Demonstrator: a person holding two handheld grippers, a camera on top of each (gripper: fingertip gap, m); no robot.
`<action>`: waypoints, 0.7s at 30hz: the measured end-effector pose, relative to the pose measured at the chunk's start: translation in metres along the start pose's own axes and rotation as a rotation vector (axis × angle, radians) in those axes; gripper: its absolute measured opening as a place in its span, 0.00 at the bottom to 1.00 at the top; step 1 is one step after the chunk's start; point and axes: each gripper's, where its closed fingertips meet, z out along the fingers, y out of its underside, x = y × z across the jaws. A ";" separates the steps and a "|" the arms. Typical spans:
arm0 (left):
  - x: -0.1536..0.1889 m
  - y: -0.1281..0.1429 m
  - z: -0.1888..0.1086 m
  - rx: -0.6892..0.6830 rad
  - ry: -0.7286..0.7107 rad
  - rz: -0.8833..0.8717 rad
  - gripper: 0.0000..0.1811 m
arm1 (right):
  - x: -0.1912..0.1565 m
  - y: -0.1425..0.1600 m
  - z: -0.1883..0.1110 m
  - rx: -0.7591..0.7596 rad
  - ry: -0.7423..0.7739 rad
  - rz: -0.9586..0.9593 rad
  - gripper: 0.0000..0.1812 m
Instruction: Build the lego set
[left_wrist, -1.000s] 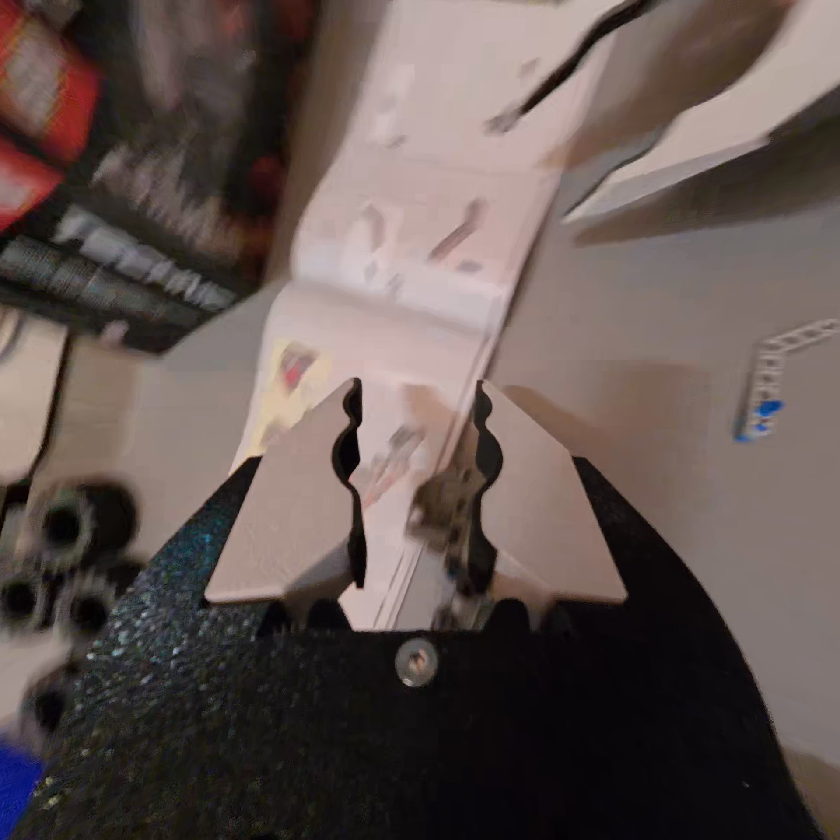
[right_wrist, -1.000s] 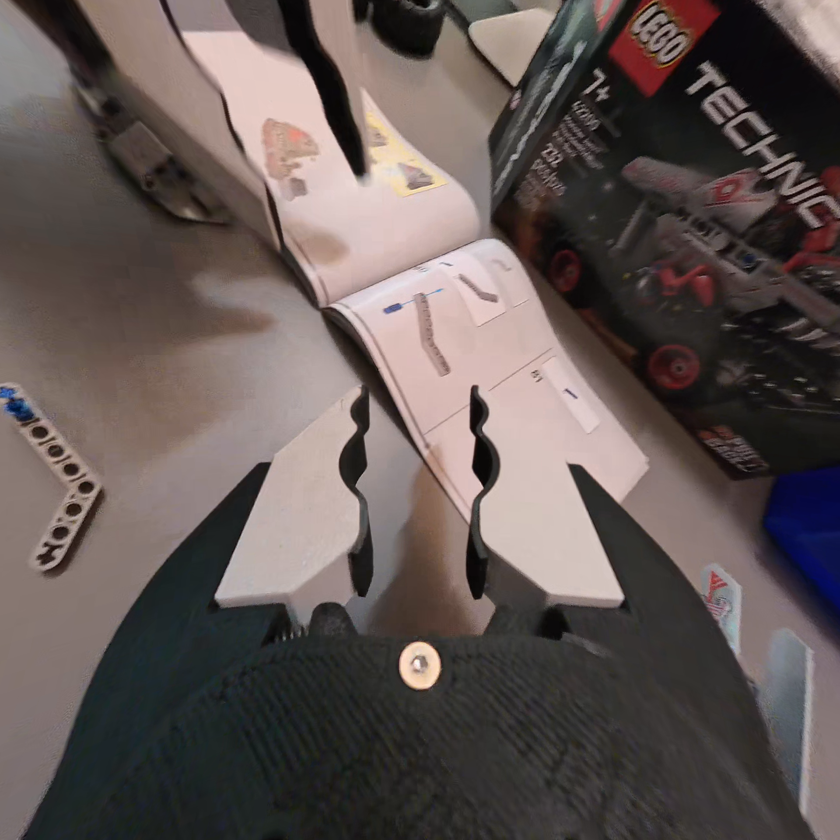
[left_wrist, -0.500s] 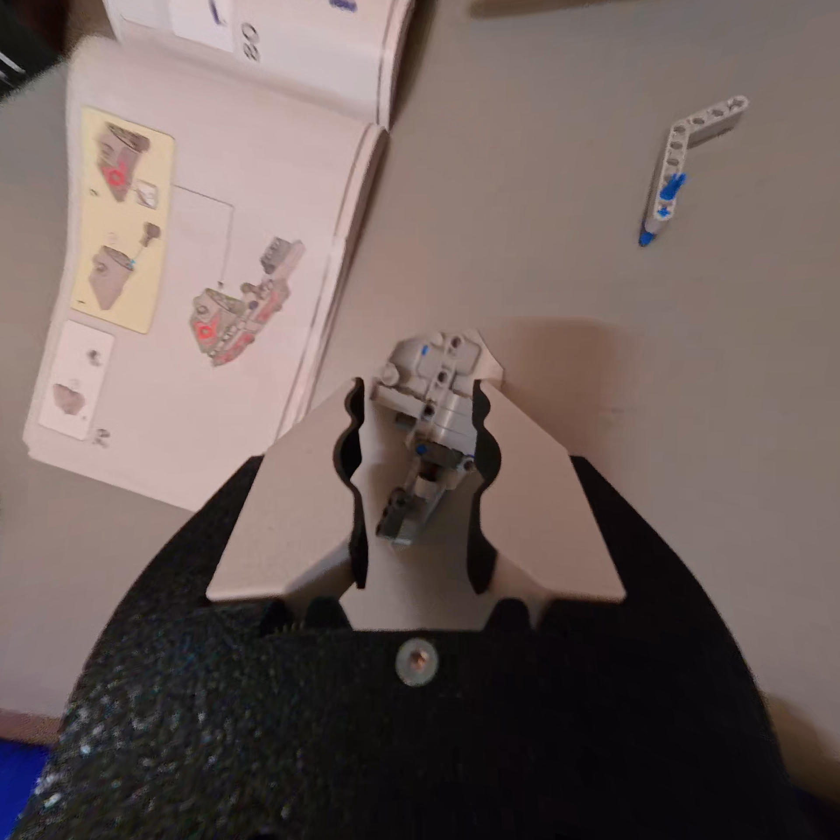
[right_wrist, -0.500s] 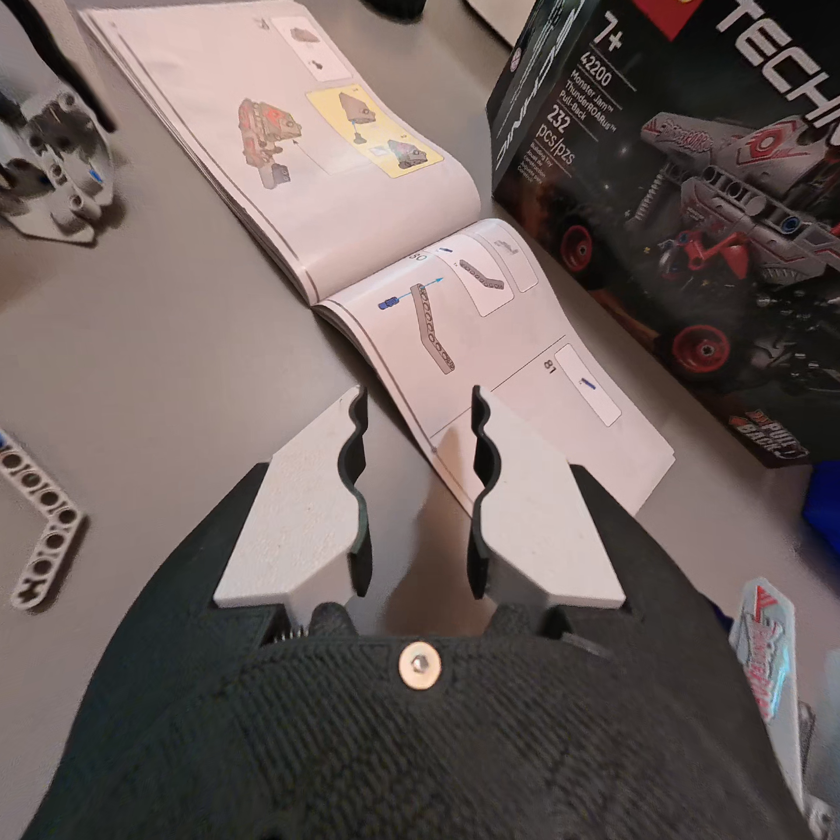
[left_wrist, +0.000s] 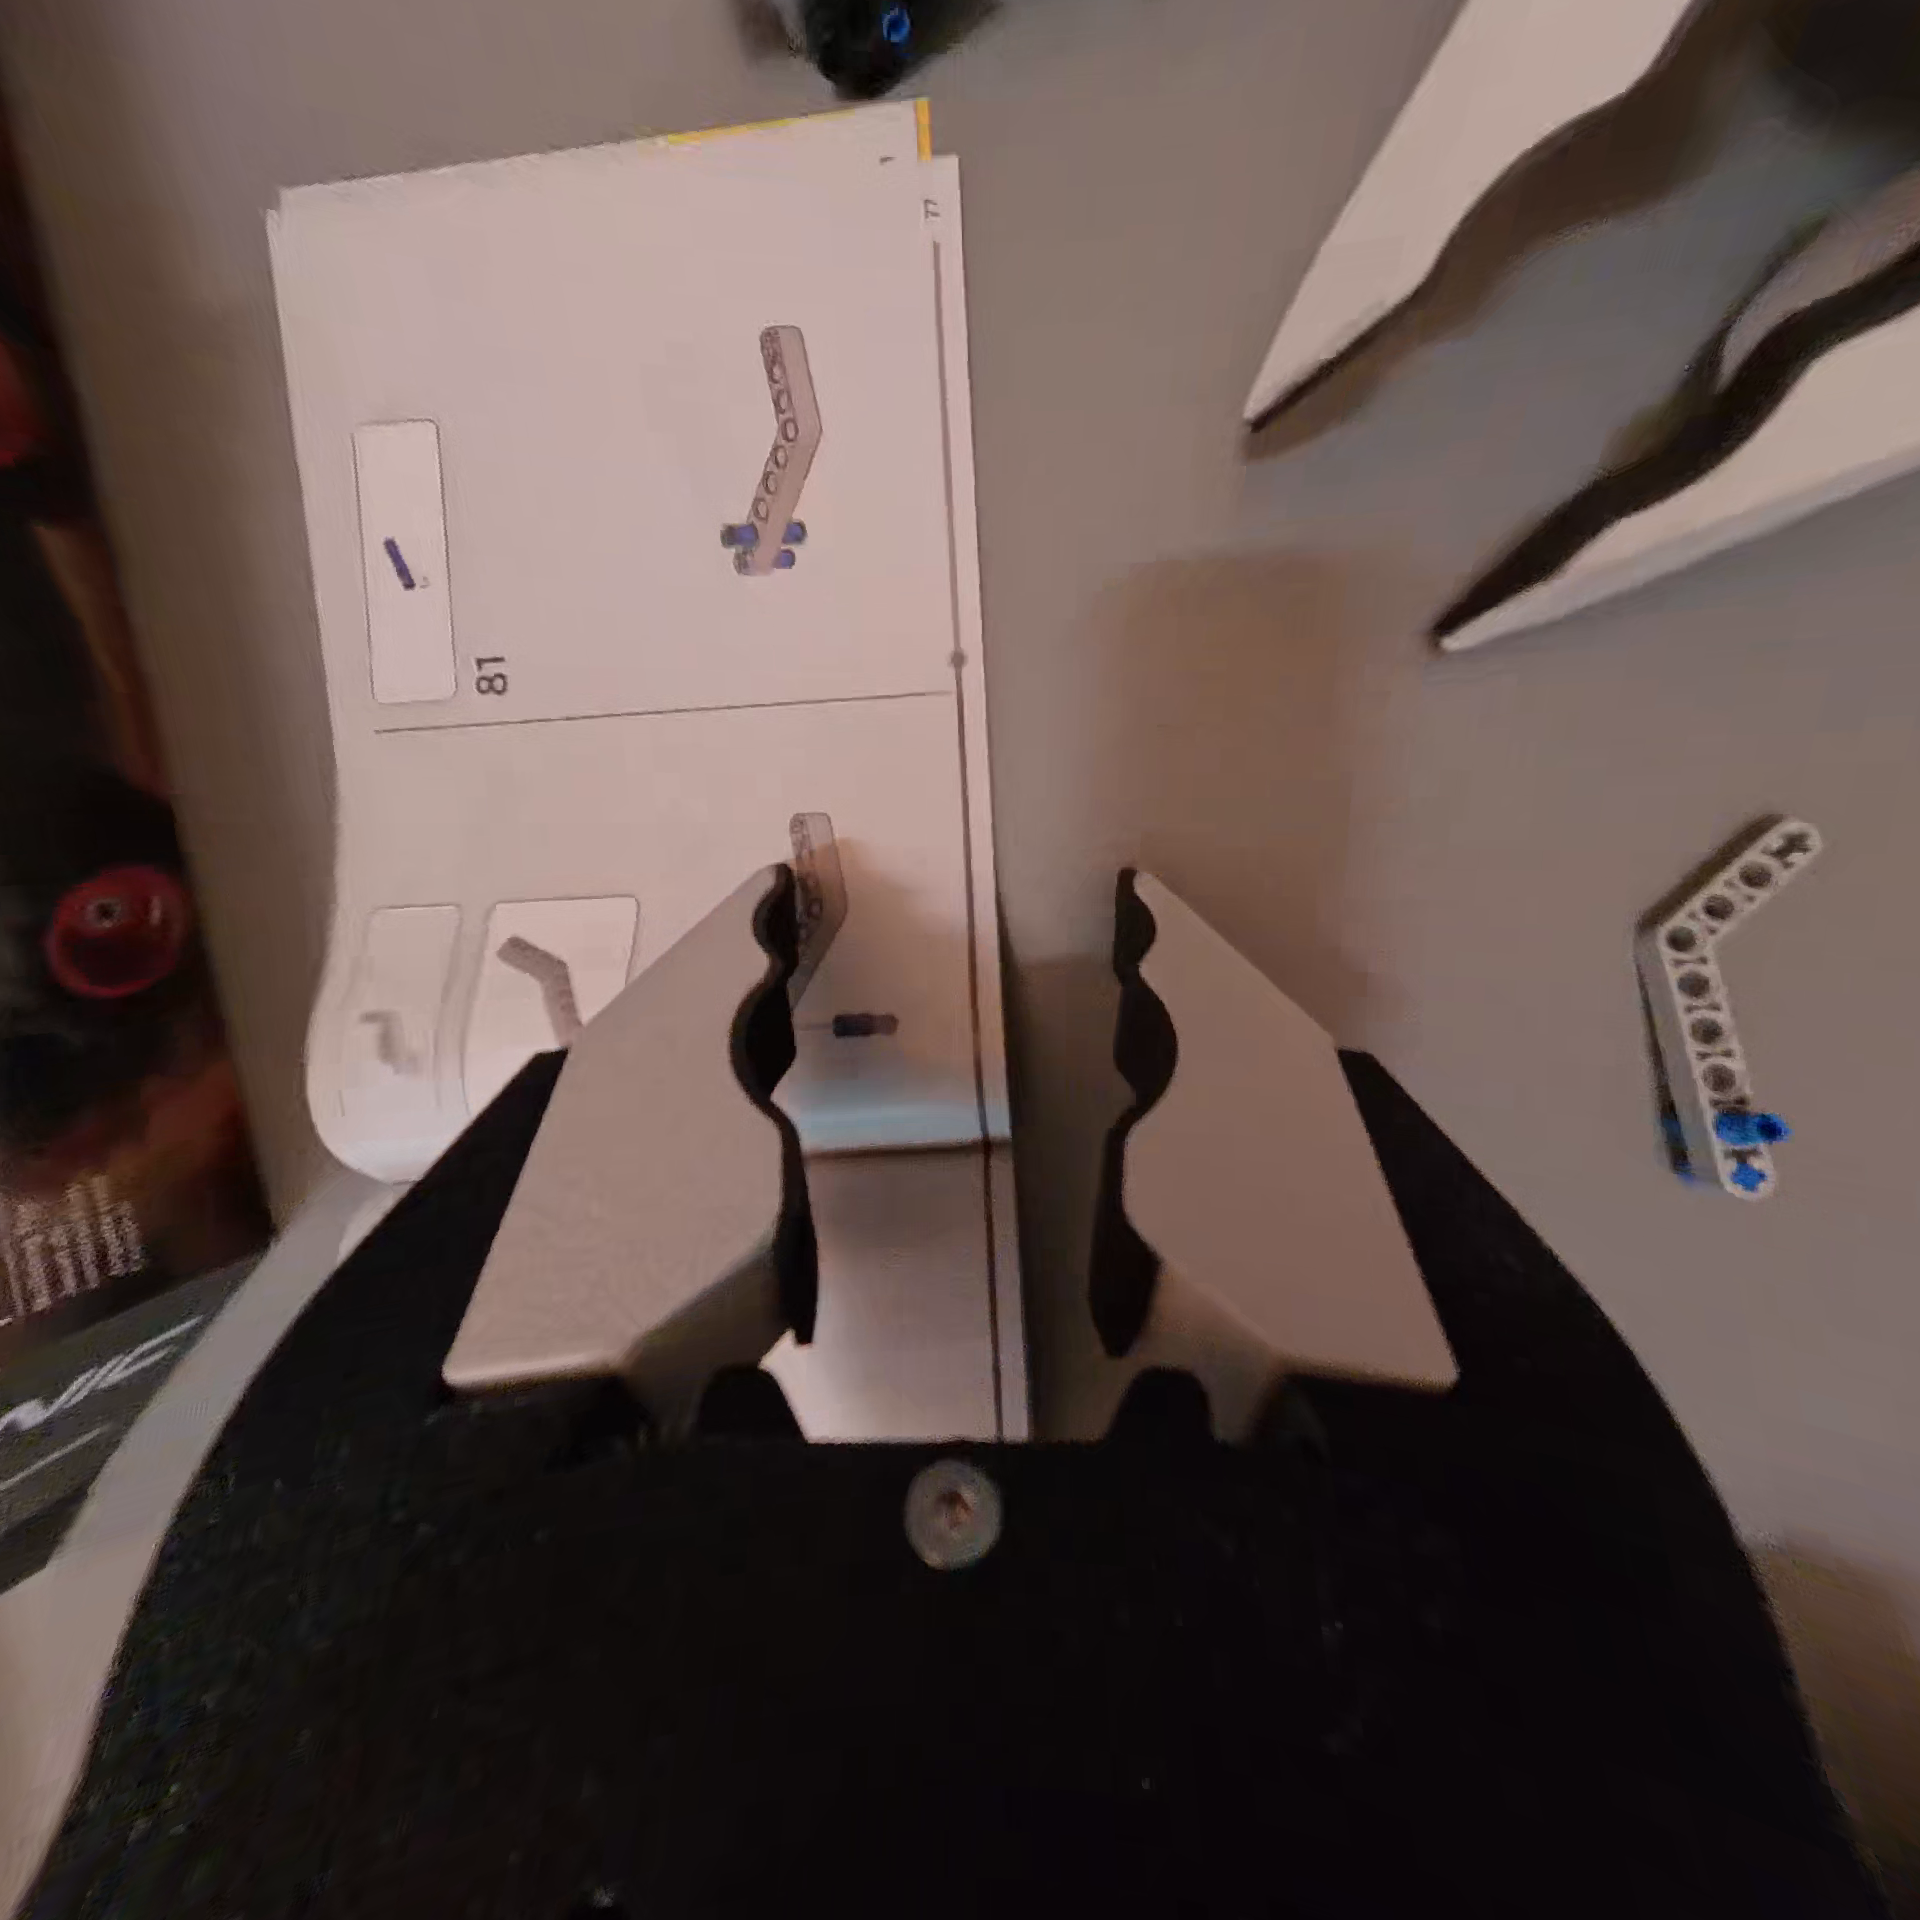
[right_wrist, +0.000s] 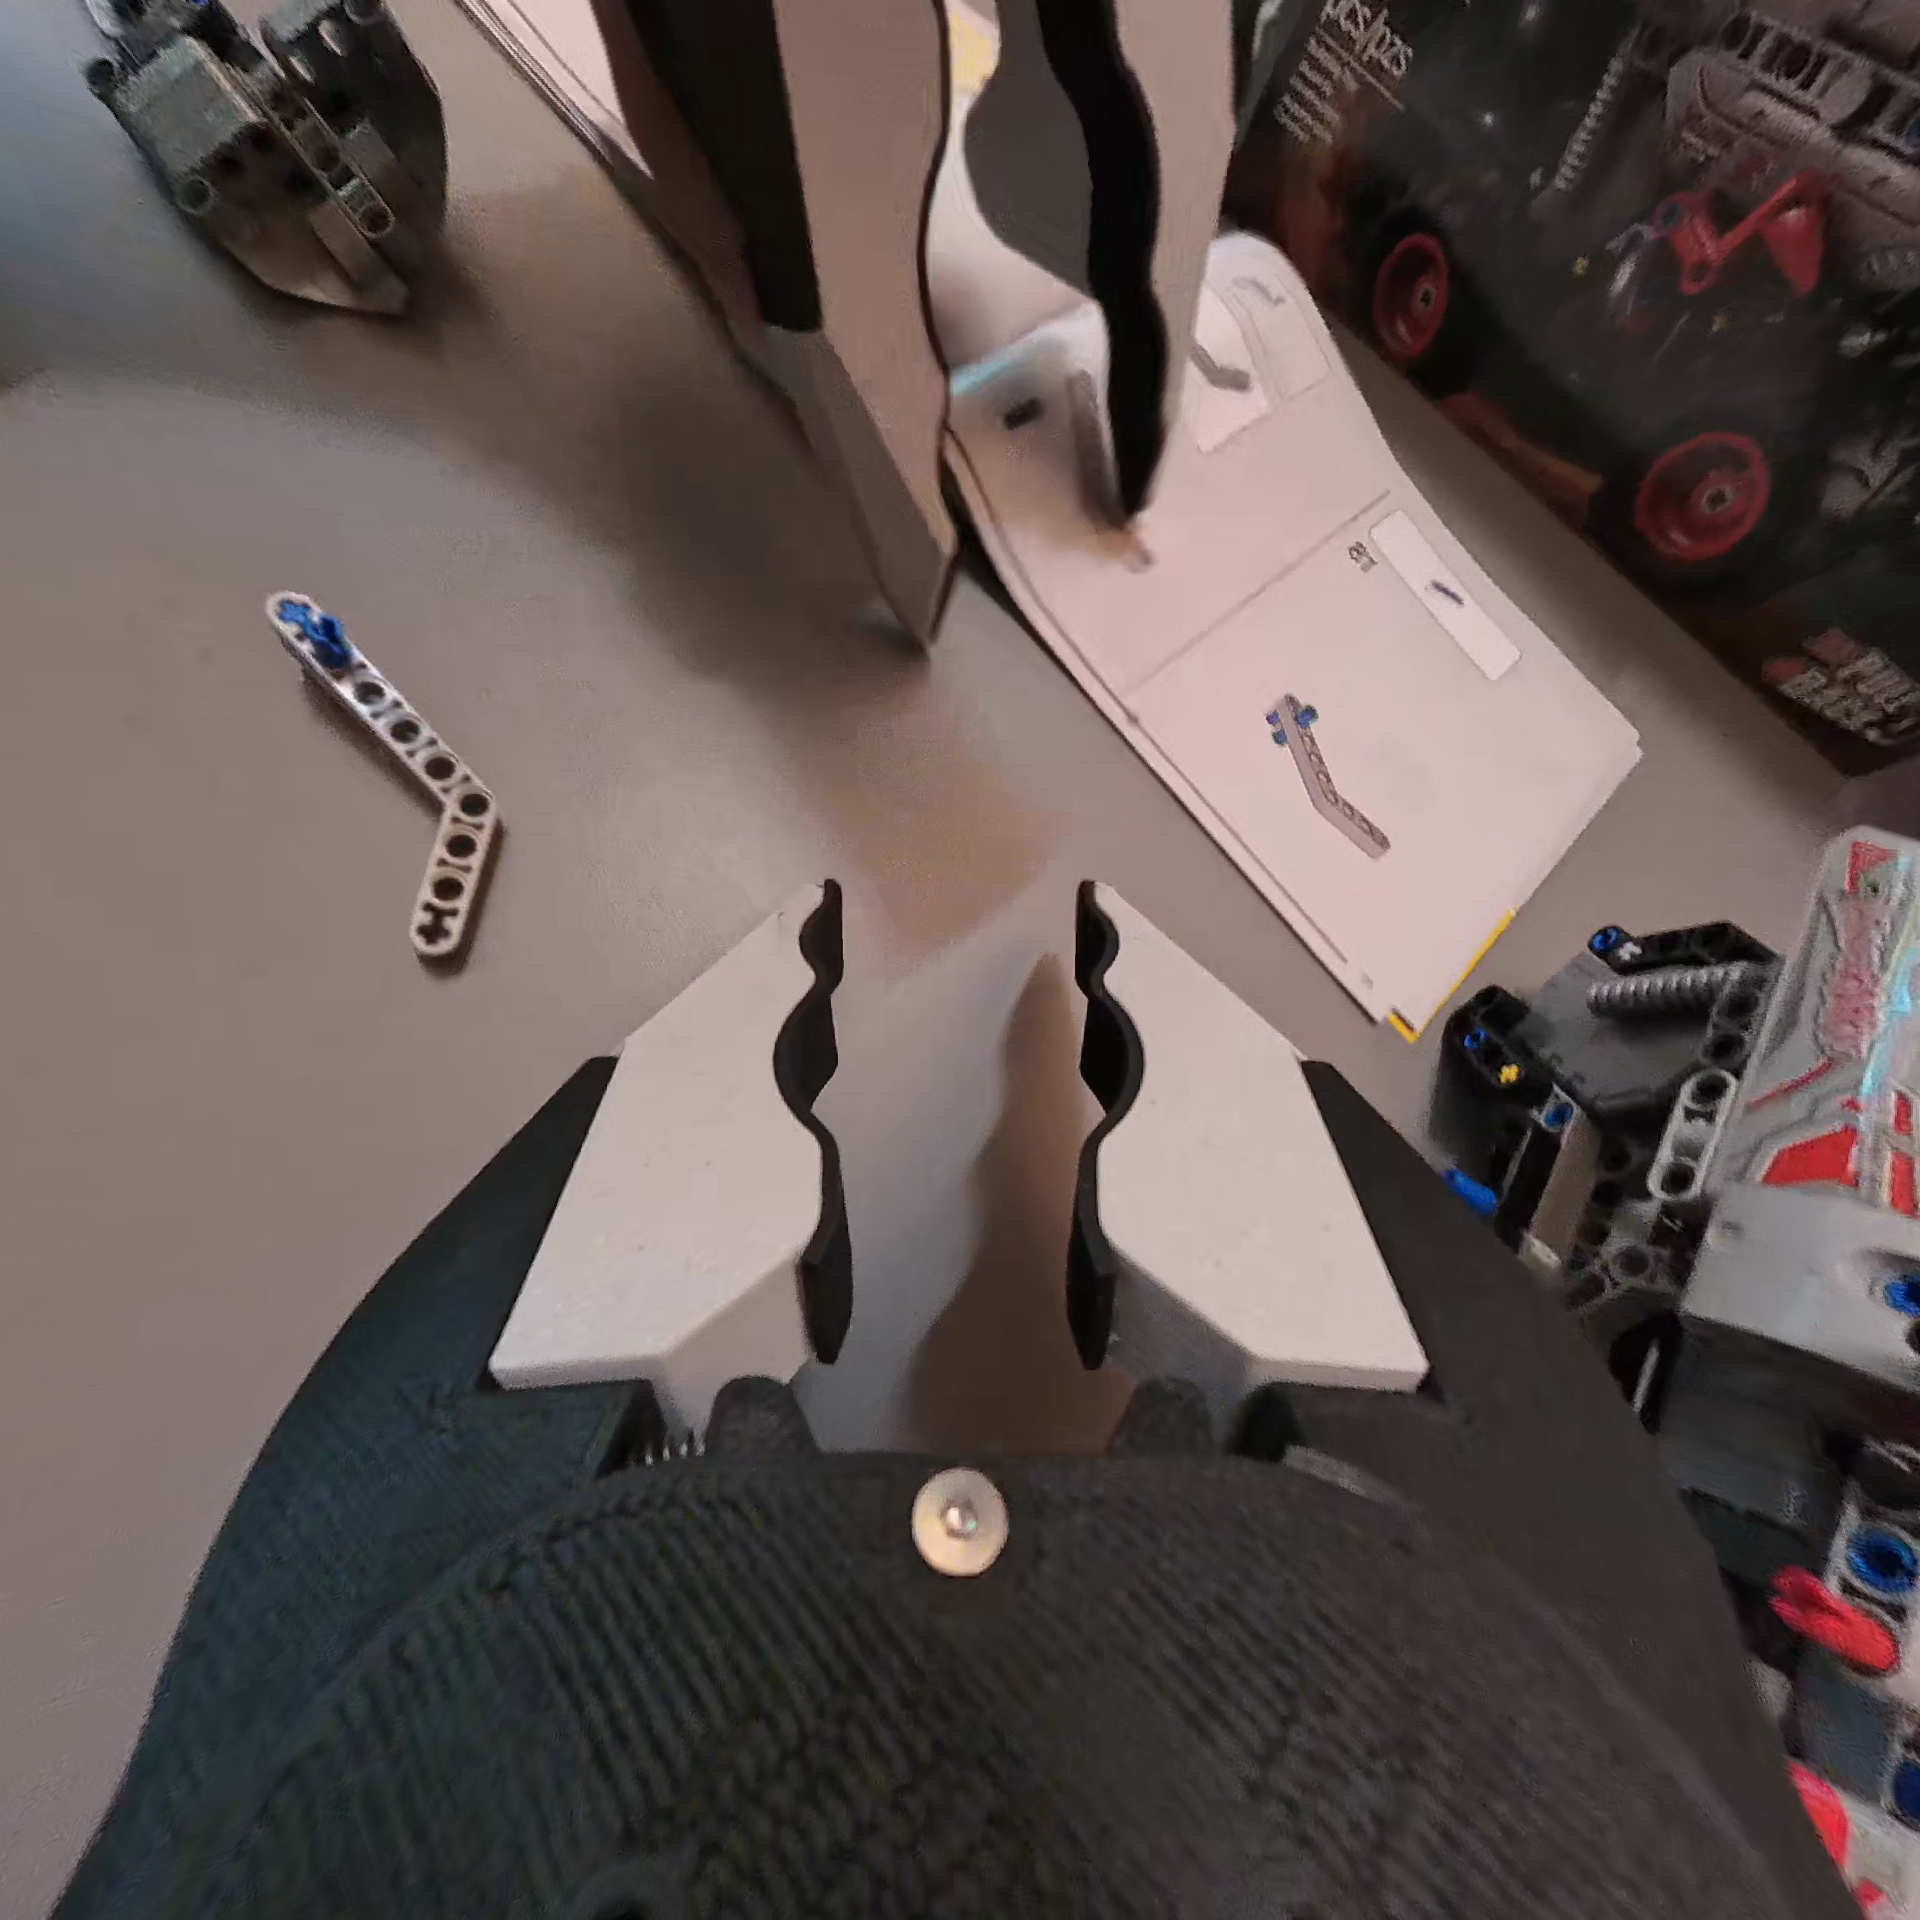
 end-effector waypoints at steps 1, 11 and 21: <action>0.000 0.001 -0.002 -0.007 0.014 -0.003 0.32 | 0.003 0.002 -0.002 -0.003 0.008 -0.002 0.24; 0.000 0.032 -0.028 -0.091 -0.126 0.052 0.17 | 0.019 -0.011 0.009 0.013 0.064 -0.071 0.24; -0.003 0.049 -0.048 -0.055 -0.207 0.006 0.08 | 0.018 -0.007 0.011 0.017 0.055 -0.014 0.23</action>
